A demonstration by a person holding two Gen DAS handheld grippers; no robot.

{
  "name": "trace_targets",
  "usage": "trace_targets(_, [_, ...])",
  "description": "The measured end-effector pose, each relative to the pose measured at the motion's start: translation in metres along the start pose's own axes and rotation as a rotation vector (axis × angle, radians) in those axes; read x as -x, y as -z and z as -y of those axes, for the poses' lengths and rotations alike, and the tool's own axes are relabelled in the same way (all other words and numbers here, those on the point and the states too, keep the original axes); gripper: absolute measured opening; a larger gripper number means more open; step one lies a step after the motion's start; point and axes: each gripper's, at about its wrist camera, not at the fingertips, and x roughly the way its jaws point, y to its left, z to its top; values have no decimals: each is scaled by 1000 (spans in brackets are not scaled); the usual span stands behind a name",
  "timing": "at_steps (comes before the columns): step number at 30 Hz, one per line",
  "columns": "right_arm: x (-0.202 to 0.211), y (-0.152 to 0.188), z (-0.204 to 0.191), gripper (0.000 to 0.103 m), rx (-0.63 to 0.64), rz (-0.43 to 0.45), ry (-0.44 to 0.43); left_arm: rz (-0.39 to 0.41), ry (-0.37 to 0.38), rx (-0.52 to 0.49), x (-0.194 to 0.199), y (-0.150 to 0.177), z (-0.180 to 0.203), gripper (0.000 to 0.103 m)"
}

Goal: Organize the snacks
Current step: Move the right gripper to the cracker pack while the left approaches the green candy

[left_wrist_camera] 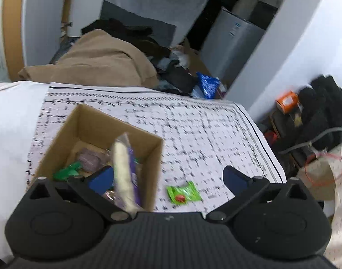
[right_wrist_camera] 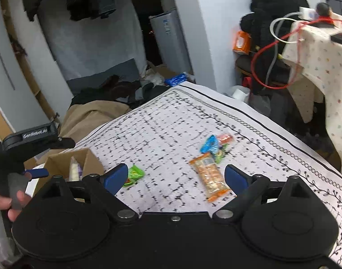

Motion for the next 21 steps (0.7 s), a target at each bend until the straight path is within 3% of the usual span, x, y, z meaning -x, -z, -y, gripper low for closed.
trace_targets(17, [-26, 18, 50, 89, -67, 20, -66, 6, 45, -220, -14, 29, 46, 103])
trace_targets(21, [-41, 25, 60, 87, -71, 33, -98, -37, 52, -222, -26, 33, 48, 103])
